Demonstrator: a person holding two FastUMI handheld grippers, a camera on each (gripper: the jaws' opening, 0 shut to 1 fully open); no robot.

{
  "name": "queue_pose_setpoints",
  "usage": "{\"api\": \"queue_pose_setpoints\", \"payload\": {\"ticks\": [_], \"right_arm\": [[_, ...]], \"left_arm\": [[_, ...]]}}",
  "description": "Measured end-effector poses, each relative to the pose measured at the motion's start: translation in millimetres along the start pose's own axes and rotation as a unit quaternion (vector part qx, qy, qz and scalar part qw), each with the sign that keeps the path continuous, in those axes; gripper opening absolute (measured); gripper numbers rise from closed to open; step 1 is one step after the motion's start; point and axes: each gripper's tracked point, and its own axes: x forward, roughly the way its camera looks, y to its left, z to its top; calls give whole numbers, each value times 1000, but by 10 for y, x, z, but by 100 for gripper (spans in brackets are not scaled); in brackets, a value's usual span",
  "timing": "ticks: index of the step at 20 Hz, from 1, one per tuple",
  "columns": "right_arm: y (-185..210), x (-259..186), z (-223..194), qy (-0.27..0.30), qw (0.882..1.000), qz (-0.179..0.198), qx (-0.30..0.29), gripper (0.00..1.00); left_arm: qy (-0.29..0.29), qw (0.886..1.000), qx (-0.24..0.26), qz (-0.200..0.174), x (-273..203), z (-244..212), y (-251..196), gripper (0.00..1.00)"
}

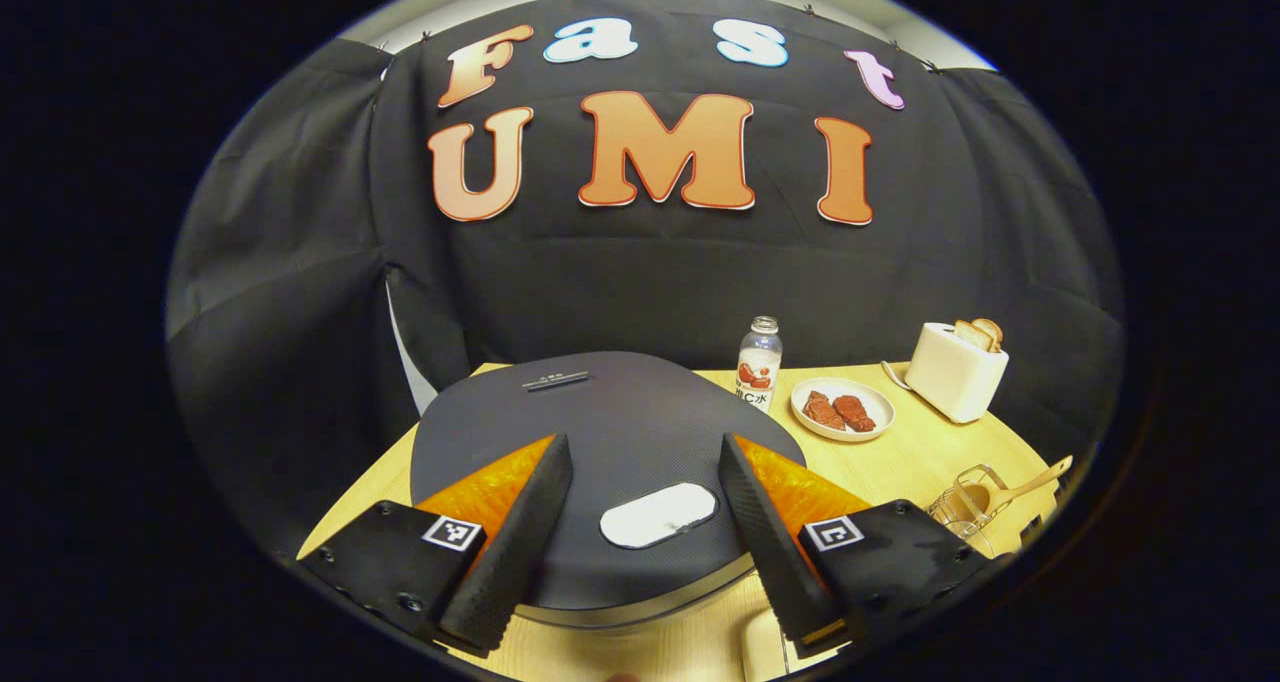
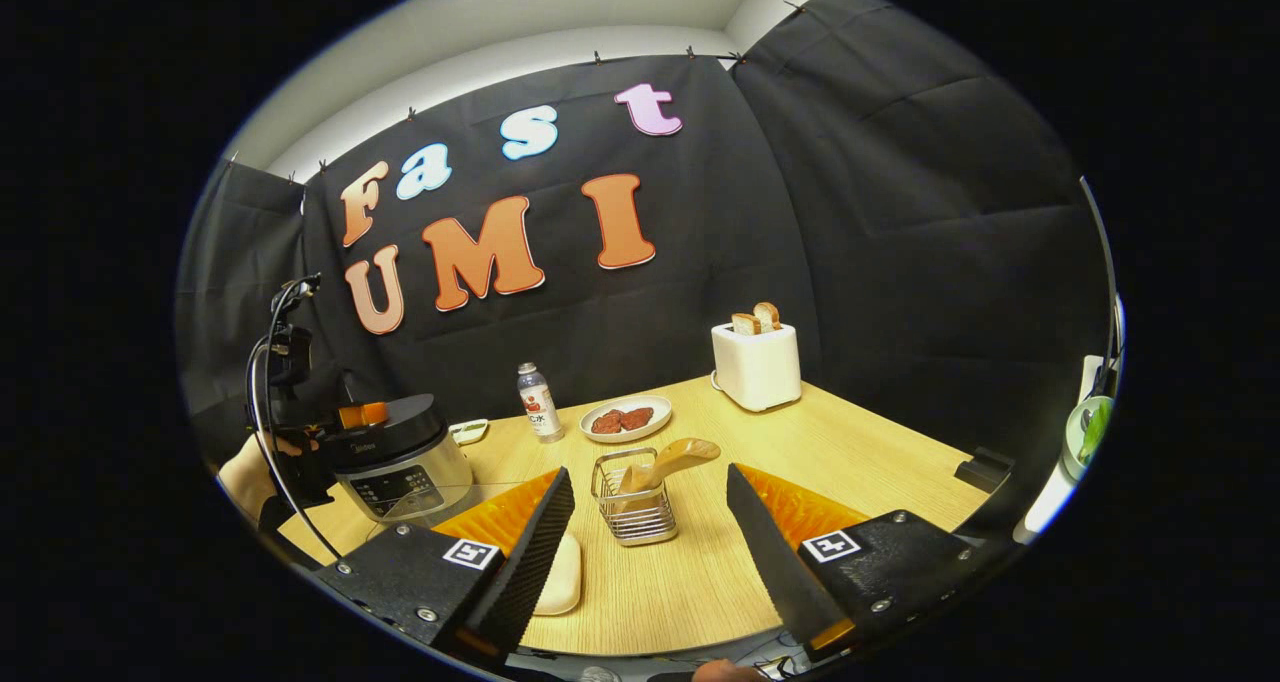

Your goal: Close the left gripper, press the button to open the rice cooker; take a wooden spoon from the chopstick holder with the right hand, scoop a spoonful of rice and pour it into the rice cooker, then put the wooden spoon back into the chopstick holder.

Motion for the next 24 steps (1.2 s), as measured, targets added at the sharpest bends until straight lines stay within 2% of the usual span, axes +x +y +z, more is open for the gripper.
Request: {"api": "queue_pose_setpoints", "payload": {"ticks": [2, 4, 6, 10, 11, 13, 16, 17, 20, 23, 24], "right_arm": [[-13, 15, -22, 1, 1000, -4, 0, 95], [-46, 42, -50, 4, 1000, -10, -8, 94], [-93, 82, -28, 7, 1000, -18, -12, 94], [-41, 181, 249, -4, 1000, -17, -20, 94], [-17, 207, 355, -10, 999, -16, -31, 94], [96, 226, 645, -29, 998, -1, -57, 94], [264, 278, 969, -29, 997, 29, -59, 95], [307, 300, 1138, -37, 997, 35, -66, 95], [449, 302, 1604, -56, 995, 56, -68, 95], [476, 285, 2057, -80, 993, 51, -74, 95], [481, 258, 2186, -91, 991, 45, -82, 100]], "left_arm": [[-24, 1000, 18, 7, 4, -43, -16, 100], [-41, 999, 11, 7, -6, 22, -17, 100], [-36, 999, 18, 4, 4, 45, -5, 100], [-17, 1000, -18, 6, -119, 123, 97, 96], [-25, 999, -19, 11, -186, 235, 157, 99], [-42, 999, -23, 16, -372, 463, 279, 99], [-62, 997, -50, 23, -682, 881, 507, 96], [-72, 996, -49, 31, -836, 1063, 605, 100], [-107, 992, -41, 51, -1313, 1597, 885, 96], [-143, 988, -53, 29, -1756, 2058, 914, 99], [-150, 987, -53, 22, -1884, 2145, 907, 100]]}}
